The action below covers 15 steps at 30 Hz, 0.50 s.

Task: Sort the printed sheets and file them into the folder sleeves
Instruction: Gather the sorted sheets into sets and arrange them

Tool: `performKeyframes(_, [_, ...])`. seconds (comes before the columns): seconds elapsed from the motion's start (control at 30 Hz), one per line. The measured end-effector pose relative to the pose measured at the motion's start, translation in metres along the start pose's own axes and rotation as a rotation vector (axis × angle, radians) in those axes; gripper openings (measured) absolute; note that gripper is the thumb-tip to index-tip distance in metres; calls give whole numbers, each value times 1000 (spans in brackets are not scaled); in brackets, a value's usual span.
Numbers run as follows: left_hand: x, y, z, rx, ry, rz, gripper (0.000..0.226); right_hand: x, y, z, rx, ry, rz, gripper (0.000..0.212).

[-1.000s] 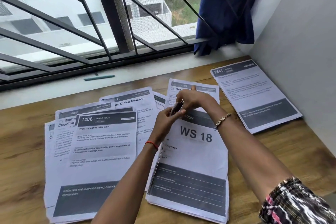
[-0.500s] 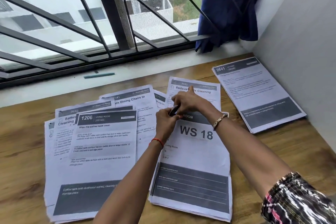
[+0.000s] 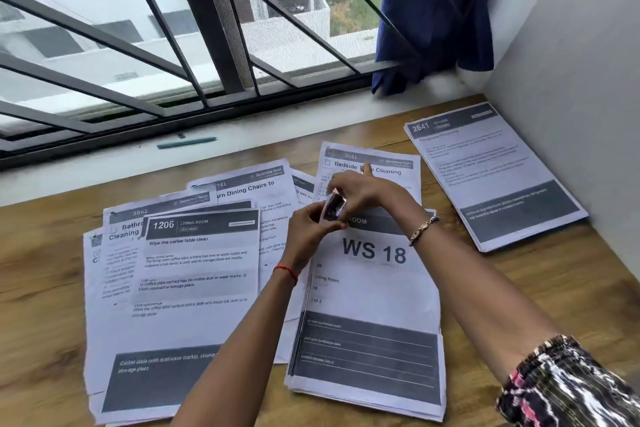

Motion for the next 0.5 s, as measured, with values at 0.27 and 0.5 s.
performKeyframes(0.27, [3, 3, 1, 57, 37, -17, 8, 19, 13, -9, 72, -34, -60, 68])
performKeyframes(0.5, [12, 4, -1, 45, 87, -71, 7, 10, 20, -19, 26, -100, 153, 70])
Point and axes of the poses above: each hand's wrist, its own z-axis towards the middle knuckle, its own y-axis out of the back of the hand, x = y × z, the point moved 1 cm from there along z, towards the middle knuckle, and after that the axes turned 13 degrees about z, right-handed, at the moved point
